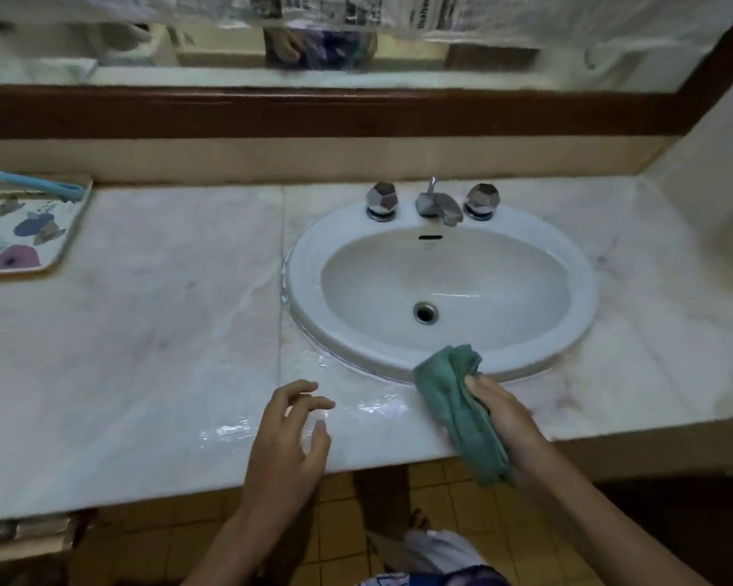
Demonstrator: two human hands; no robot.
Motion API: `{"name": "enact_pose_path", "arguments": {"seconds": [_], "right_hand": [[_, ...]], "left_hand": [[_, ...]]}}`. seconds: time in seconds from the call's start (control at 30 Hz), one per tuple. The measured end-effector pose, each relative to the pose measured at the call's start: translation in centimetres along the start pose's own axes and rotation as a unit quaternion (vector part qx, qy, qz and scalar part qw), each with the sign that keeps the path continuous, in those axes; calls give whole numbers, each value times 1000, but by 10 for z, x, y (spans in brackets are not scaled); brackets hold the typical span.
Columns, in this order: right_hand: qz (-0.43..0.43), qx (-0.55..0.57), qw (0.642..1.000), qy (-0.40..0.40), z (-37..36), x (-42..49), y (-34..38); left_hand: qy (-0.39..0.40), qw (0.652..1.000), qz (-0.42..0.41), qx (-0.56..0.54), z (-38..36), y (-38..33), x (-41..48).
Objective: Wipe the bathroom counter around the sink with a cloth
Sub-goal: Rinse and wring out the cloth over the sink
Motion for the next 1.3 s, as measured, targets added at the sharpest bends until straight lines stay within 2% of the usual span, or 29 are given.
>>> {"name": "enact_pose_path", "arguments": {"seconds": [0.03,0.07,0.13,0.27,0.33,0.4,0.53,0.63,0.7,0.8,1.0,1.1,1.13,1.23,1.3], "right_hand": [[-88,134,986,53,0,-5,-2],[-152,216,959,101,1,-12,-1],[-204,274,920,194,3,-26,10],[-232,329,842,358,-8,-49,33],[-231,333,798,447,-22,-63,52],[-218,299,767,524,-33,-77,73],[-222,135,774,578,-31,-75,113],[-223,-12,793,567,-23,-63,145],[-206,-105,812,536,-22,-53,164],[-161,-215,839,473,-16,-35,187],[-89,-333,864,367,1,3,212],[-21,-430,860,272,11,35,225],[11,-472,847,244,13,44,230],[90,-552,812,170,13,67,238],[160,-594,783,93,13,81,245]], "left_hand": [[27,999,-44,15,-15,-18,-1],[51,994,-92,39,-27,-34,-1],[90,972,-195,94,-46,-68,3],[191,909,-353,110,-75,-136,34],[222,877,-410,119,-89,-159,53],[200,848,-473,128,-96,-180,71],[129,816,-555,99,-94,-219,116],[141,833,-532,56,-94,-244,152],[103,844,-524,51,-89,-257,171],[55,828,-554,62,-80,-272,188],[105,794,-565,199,-95,-271,216],[163,819,-468,289,-115,-249,234],[184,831,-407,332,-121,-242,241],[205,826,-231,471,-132,-227,252],[203,838,-174,475,-139,-223,254]]}}
Point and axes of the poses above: each hand's wrist, its own x-axis towards the middle knuckle, its own z-axis out of the back of the hand, y = z × x, the point moved 8 cm from there along x, towards the middle knuckle, and after that the axes turned 2 degrees about y, right-handed, at the moved point
